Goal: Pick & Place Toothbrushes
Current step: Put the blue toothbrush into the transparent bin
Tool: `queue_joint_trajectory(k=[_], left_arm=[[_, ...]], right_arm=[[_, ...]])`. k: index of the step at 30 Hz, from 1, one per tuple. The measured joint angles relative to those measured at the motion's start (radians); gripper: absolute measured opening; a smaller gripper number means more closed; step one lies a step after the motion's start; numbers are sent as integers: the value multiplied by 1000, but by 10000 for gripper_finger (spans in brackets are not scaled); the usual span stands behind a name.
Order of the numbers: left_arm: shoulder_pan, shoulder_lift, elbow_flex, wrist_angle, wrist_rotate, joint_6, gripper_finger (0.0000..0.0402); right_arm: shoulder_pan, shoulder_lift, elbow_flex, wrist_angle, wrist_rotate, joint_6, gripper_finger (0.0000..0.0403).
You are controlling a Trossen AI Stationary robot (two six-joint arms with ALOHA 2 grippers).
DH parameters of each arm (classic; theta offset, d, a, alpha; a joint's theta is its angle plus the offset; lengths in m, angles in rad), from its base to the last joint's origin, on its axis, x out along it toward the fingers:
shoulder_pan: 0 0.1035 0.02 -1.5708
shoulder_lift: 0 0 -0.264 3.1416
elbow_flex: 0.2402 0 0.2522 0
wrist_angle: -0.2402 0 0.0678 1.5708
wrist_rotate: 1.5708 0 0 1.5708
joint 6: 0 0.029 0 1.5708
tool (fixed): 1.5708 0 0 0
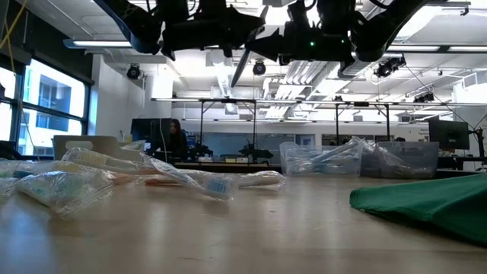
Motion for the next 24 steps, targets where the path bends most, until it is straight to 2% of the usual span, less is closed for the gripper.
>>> queue_joint_trajectory(k=[3,7,11,24], left_arm=[[0,0,0,1,-22,0,163],[0,-1,0,4,-60,0,182],[10,-3,0,4,-73,8,183],[144,-8,0,-46,-5,-59,184]], right_arm=[[0,0,0,1,0,1,13],[0,0,0,-1,15,4,13],[-6,-3,0,-24,53,4,13],[-67,-29,-14,-96,43,46,12]])
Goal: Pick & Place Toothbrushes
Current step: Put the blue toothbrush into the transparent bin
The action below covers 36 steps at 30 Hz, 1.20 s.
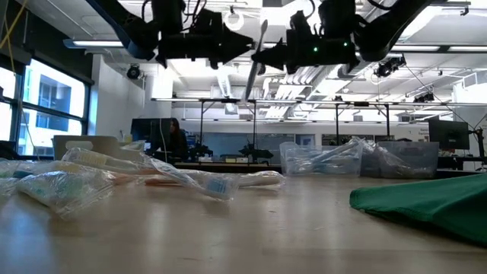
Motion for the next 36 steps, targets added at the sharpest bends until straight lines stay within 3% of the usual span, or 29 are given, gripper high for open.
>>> queue_joint_trajectory(k=[6,12,18,27,36], left_arm=[[29,0,0,-20,13,-15,184],[29,0,0,-29,16,-15,184],[28,0,0,-37,8,-13,184],[24,0,0,-78,9,-20,184],[17,0,0,-203,9,-33,184]], right_arm=[[-3,-114,-71,1,55,-19,12],[-16,-260,-197,-1,214,-14,12],[-49,-327,-342,91,372,117,12],[-58,-254,-438,236,586,319,12],[-56,-53,-438,374,768,428,12]])
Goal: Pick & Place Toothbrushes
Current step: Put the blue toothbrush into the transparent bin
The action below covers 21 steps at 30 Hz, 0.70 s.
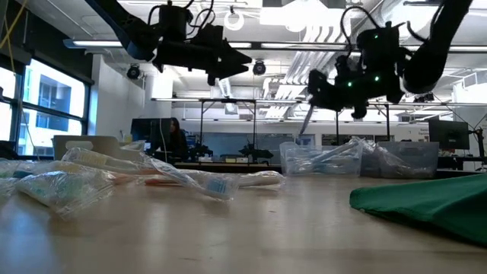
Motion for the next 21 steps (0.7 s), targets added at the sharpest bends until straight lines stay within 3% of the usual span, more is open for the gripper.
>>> queue_joint_trajectory(k=[10,21], left_arm=[[0,0,0,-2,0,-40,184],[0,0,0,-2,0,-67,184]], right_arm=[[0,132,29,17,24,59,14],[-4,143,30,-59,5,139,26]])
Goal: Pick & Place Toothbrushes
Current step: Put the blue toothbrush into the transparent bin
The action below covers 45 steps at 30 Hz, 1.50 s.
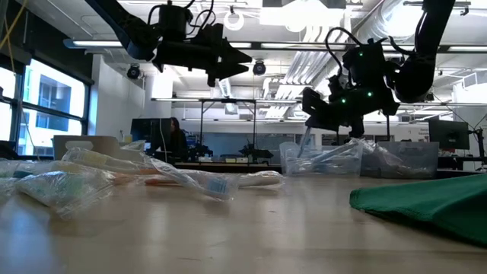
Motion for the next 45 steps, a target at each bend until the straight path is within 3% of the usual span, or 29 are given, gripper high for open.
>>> queue_joint_trajectory(k=[7,14,18,27,38,41,45], left_arm=[[0,0,0,-16,0,-4,184],[0,0,0,-16,0,-4,184],[0,0,0,-16,0,-4,184],[0,0,0,-18,0,-4,184],[0,0,0,-18,0,-4,184],[0,0,0,-19,0,-4,184],[0,1,0,-24,0,-4,184]], right_arm=[[0,0,0,-41,45,28,61],[0,0,0,-84,-19,-12,137],[-1,-14,0,-89,35,-26,169],[0,-142,0,-87,207,-320,175],[-1,-237,1,-85,412,-563,176],[4,-254,1,-85,392,-561,176],[32,-281,1,-85,202,-560,176]])
